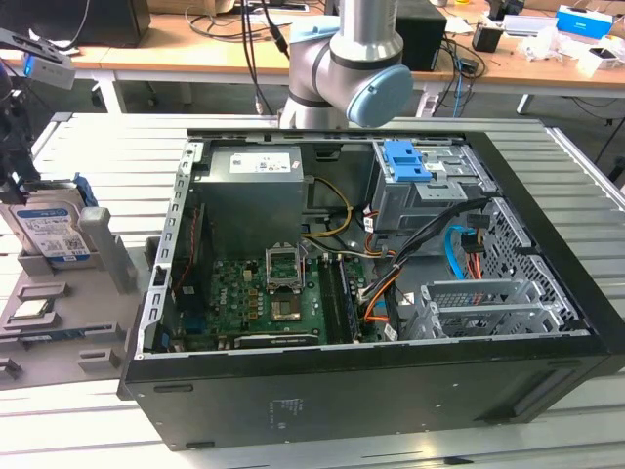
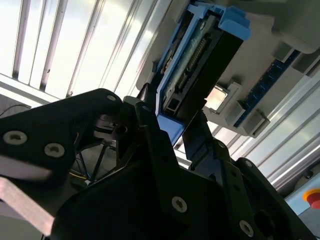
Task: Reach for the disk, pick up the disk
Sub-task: 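Pick up the disk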
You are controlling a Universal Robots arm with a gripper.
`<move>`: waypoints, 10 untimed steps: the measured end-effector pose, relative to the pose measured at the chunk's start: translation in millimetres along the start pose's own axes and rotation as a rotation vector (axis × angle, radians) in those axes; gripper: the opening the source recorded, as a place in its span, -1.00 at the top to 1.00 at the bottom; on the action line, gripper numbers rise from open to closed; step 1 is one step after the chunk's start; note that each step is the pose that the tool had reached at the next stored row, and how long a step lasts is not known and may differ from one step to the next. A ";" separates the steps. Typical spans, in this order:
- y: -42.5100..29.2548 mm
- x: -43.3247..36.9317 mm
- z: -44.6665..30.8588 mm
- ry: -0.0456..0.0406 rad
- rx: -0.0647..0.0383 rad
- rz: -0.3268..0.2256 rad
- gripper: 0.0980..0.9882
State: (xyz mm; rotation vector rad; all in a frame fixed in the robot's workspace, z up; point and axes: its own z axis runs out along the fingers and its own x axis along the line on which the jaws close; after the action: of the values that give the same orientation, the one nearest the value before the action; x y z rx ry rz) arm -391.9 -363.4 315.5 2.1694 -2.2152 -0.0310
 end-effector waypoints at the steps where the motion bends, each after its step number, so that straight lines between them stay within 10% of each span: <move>1: 0.1 0.0 0.8 0.0001 0.000 0.000 0.14; 10: 3.7 1.0 12.8 0.0003 0.000 -0.006 0.14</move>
State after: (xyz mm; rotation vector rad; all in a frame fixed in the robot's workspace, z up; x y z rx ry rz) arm -396.1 -364.4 302.8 2.1760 -2.2086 -0.0308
